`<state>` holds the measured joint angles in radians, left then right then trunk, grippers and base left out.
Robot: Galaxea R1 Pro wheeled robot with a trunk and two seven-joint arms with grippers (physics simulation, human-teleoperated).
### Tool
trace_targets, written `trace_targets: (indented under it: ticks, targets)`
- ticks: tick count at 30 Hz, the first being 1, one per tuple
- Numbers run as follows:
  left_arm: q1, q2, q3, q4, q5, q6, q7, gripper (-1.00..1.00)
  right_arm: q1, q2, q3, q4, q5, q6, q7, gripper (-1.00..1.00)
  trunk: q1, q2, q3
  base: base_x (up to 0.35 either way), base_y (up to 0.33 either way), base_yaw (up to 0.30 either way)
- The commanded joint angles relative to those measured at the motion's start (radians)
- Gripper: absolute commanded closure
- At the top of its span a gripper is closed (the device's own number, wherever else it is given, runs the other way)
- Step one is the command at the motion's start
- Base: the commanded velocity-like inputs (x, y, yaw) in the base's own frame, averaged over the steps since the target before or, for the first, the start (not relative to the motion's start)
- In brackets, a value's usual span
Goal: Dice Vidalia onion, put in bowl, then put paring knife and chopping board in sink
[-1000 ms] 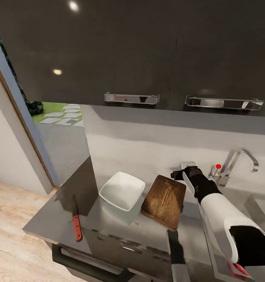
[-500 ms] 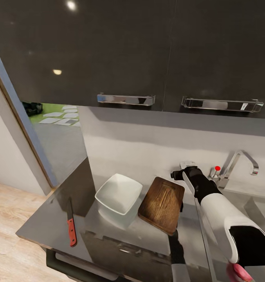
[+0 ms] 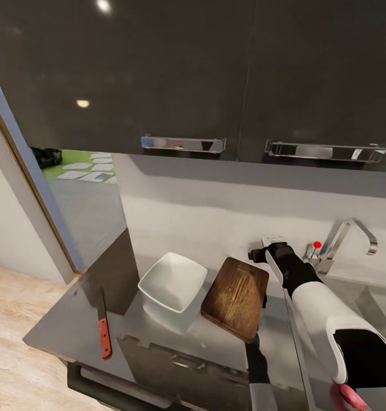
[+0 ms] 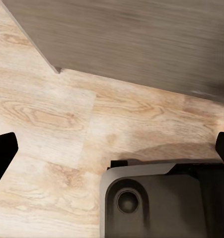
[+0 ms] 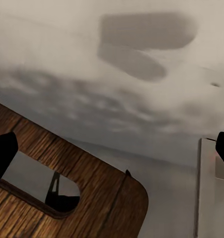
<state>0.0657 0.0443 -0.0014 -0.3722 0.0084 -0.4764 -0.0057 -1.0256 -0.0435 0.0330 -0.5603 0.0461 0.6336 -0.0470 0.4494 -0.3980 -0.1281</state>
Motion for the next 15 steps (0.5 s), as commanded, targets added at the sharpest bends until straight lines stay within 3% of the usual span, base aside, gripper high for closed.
trace_targets:
  ticks: [1, 15]
  targets:
    - [0.000, 0.000, 0.000, -0.001, 0.001, -0.001, -0.001, -1.00, -0.001, 0.000, 0.004, -0.001, 0.005, 0.006, -0.001, -1.00, 0.001, -0.002, -0.003, 0.000, 0.000, 0.000]
    - [0.000, 0.000, 0.000, 0.005, 0.001, -0.001, -0.001, -1.00, -0.001, 0.004, 0.005, 0.000, 0.005, 0.006, -0.001, -1.00, 0.001, -0.002, -0.018, 0.000, 0.000, 0.000]
